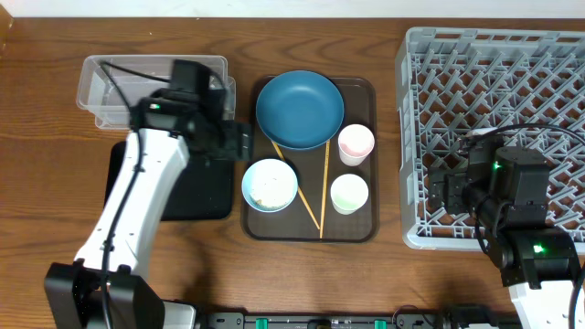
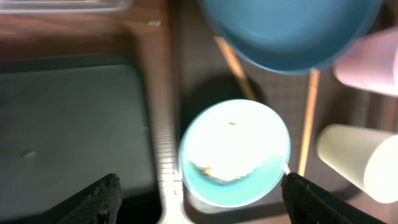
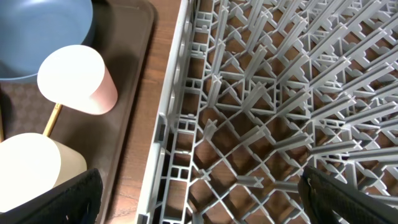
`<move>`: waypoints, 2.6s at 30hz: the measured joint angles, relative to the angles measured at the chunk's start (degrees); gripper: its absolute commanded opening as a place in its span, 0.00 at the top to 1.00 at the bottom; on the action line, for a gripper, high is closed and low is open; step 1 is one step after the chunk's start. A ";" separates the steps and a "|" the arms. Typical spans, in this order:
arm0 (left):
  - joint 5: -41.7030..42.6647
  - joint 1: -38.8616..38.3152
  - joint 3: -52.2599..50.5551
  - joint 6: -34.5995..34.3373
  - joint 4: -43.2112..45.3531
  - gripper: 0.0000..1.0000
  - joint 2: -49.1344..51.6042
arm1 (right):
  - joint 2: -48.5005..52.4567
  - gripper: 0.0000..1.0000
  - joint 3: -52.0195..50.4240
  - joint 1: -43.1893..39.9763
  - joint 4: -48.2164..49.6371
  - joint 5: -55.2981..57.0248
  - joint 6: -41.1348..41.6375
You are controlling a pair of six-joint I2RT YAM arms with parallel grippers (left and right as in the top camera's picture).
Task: Sort waste into correct bins and load items into the dishwasher rack
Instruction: 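Lower the left gripper and grasp the rim of the rice bowl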
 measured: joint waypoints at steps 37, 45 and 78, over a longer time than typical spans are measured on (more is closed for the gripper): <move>-9.29 -24.90 -0.72 -18.49 7.04 0.50 20.13 | 0.00 0.01 0.00 0.00 -0.24 0.00 0.00; -9.33 -24.94 -0.90 -18.27 7.37 0.75 20.55 | 0.00 0.01 0.00 0.00 -0.63 0.00 0.02; -15.21 -28.63 -1.81 -18.29 8.31 0.82 20.72 | 0.00 0.01 0.00 0.00 -0.83 0.00 0.00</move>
